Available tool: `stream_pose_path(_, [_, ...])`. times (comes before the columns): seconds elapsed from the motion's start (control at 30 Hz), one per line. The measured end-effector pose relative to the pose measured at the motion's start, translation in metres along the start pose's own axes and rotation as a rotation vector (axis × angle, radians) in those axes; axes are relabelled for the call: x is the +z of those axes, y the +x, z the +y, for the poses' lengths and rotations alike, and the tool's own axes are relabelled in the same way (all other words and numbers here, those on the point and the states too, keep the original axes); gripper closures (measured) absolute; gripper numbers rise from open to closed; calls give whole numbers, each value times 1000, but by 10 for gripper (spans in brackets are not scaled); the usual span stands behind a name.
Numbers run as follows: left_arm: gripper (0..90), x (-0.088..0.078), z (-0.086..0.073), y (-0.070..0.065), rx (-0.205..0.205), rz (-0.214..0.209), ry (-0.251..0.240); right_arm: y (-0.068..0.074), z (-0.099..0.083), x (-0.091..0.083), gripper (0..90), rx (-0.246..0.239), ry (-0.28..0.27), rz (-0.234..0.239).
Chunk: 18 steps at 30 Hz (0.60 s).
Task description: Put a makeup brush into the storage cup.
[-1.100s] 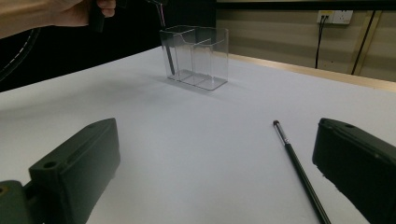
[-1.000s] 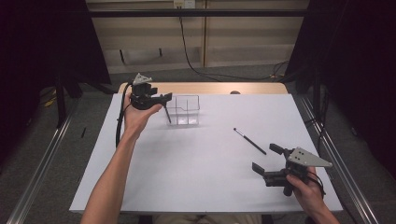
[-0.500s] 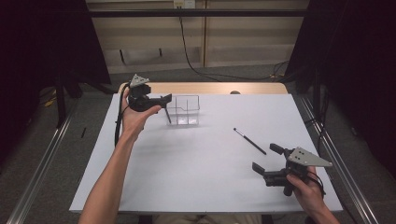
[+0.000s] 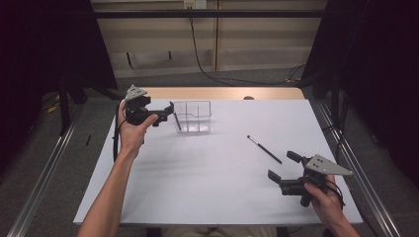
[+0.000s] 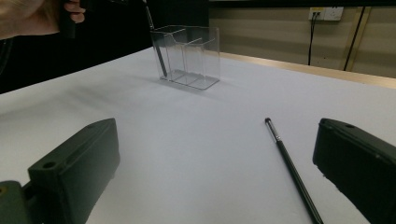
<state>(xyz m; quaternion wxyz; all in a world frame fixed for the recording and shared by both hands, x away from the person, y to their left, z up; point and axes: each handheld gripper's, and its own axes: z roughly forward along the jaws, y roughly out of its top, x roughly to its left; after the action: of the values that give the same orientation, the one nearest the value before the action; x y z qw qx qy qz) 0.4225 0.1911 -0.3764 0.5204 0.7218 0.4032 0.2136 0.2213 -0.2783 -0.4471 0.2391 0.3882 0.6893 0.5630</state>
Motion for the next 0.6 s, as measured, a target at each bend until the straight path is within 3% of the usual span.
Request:
stream_pose_path(0.2, [16,-12,-4,-4,43,3,-7,-1,0,-1,0,10,-6,-15])
stream_pose_path(0.33, [16,-17,-10,-7,23,-25,-32,-2,1,-1,2,1,-2,-23])
stream_pose_path(0.6, [14,-29,-19,-21,63,-31,-54,-3,1,-2,0,-7,2,-25])
